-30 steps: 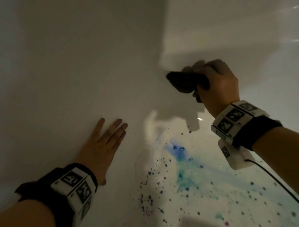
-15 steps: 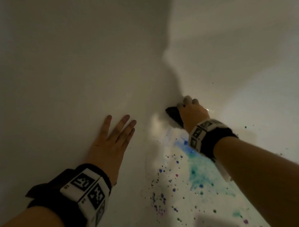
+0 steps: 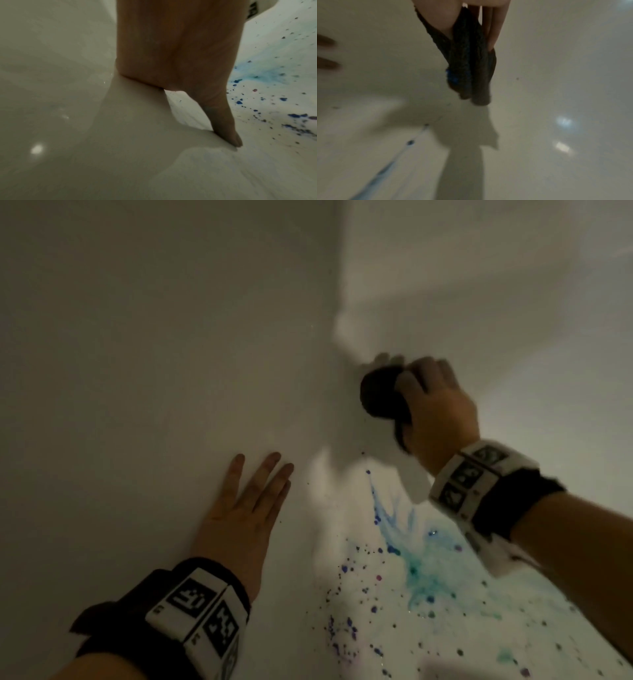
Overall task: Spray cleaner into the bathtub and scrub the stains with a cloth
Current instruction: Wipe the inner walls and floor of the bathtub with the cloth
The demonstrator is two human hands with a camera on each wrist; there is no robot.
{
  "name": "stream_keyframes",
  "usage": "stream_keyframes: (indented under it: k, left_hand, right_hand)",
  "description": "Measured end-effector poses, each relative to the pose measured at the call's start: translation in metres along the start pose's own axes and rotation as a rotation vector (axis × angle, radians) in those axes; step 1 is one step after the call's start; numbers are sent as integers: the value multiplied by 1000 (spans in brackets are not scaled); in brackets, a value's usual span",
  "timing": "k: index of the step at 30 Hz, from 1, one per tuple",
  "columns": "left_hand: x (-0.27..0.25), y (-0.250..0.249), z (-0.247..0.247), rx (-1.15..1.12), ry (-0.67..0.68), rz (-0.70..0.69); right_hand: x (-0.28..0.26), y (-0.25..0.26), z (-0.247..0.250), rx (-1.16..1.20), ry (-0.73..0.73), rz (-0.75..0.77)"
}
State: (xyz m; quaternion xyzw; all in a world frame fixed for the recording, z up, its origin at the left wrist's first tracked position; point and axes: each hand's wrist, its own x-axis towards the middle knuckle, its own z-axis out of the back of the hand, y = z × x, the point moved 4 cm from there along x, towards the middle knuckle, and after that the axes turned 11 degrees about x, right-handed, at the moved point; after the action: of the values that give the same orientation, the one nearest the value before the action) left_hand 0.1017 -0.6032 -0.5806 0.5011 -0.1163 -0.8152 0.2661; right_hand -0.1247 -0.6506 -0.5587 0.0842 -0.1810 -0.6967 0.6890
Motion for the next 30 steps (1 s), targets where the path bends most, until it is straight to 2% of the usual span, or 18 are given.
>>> stream_keyframes:
  k: [1, 3, 6, 7, 11, 12, 15, 16, 18, 19, 20, 24, 25, 26, 28, 30]
  left_hand:
    - [0, 0, 0, 1, -5, 0]
    - [1, -1, 0, 7, -9, 1]
    - [1, -2, 1, 8, -1, -3]
    - [1, -2, 1, 14, 2, -5]
    - [2, 0, 1, 42, 16, -13]
    - [2, 0, 2, 41, 17, -14]
    - [1, 3, 2, 23, 13, -8]
    - [1, 3, 2, 16, 9, -10]
    - [1, 3, 2, 11, 10, -11]
    - [0, 3, 3, 13, 14, -13]
    - [0, 3, 3, 20, 14, -14]
    - [0, 2, 3, 29, 2, -22]
    - [-1, 2, 4, 34, 7, -24]
    - [-1, 2, 4, 24, -8, -19]
    - [-1, 2, 5, 29, -22, -12]
    - [-3, 4, 5, -1, -22, 15]
  right_hand:
    - [10, -2, 3, -48, -5, 30]
    - [22, -8, -8, -105, 105, 9]
    - [6, -15, -51, -108, 394, -181]
    - [-5, -10, -62, -80, 446, -249]
    - [-58, 20, -91, 2, 499, -332]
    - [-73, 28, -95, 20, 528, -285]
    - [-119, 50, -96, 38, 683, 27]
    - [-134, 49, -98, 50, 801, 62]
    - [-141, 48, -91, 37, 845, 230]
    - [-135, 43, -82, 54, 862, 236]
    - [-120, 40, -68, 108, 837, 137]
    - [-46, 10, -17, 245, 130, -237]
    - [-32, -1, -15, 277, 20, -334]
    - [-20, -8, -21, 318, 10, -467]
    - [-5, -10, -50, 408, 125, -648]
    - [-8, 20, -76, 488, 165, -620]
